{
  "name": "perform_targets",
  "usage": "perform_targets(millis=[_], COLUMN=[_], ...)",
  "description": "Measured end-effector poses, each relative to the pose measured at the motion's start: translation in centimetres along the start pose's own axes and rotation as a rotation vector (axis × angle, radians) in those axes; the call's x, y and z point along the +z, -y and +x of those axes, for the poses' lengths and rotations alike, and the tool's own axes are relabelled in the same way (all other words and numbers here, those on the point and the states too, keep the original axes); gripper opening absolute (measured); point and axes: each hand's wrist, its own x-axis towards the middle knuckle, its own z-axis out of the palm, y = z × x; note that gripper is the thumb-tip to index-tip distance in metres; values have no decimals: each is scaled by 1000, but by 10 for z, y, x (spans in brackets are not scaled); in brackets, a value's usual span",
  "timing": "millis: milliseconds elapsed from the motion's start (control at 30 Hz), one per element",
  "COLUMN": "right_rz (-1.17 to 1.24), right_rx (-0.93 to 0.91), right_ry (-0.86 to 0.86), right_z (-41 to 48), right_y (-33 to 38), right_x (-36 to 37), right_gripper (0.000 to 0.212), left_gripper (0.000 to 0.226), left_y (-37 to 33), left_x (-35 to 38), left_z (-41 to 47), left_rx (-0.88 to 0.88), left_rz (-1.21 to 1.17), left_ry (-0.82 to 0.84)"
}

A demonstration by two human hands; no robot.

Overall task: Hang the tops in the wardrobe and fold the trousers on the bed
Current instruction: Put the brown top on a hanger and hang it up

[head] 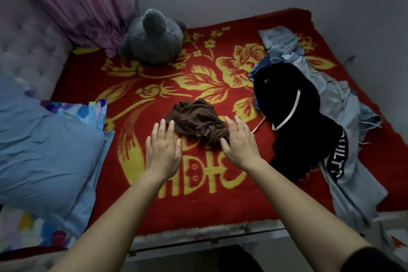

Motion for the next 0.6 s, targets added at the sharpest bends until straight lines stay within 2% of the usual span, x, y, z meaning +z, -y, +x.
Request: perform_targets(millis=[200, 367, 600], right_rz=[-10, -39, 4], right_rx=[16, 42, 109], right_ry=[140, 224, 164], right_z=[77, 112, 127], right_y=[-26, -59, -95], right_x=[74, 173, 295], right_gripper=[69, 69, 85], left_gripper=[60, 62, 66], left_y=[22, 58, 110], left_x=[74, 174, 299], left_z=[71, 118, 162], left_rx=[-67, -74, 68], left_rz=[-21, -46, 74], left_ry=[80, 190, 237])
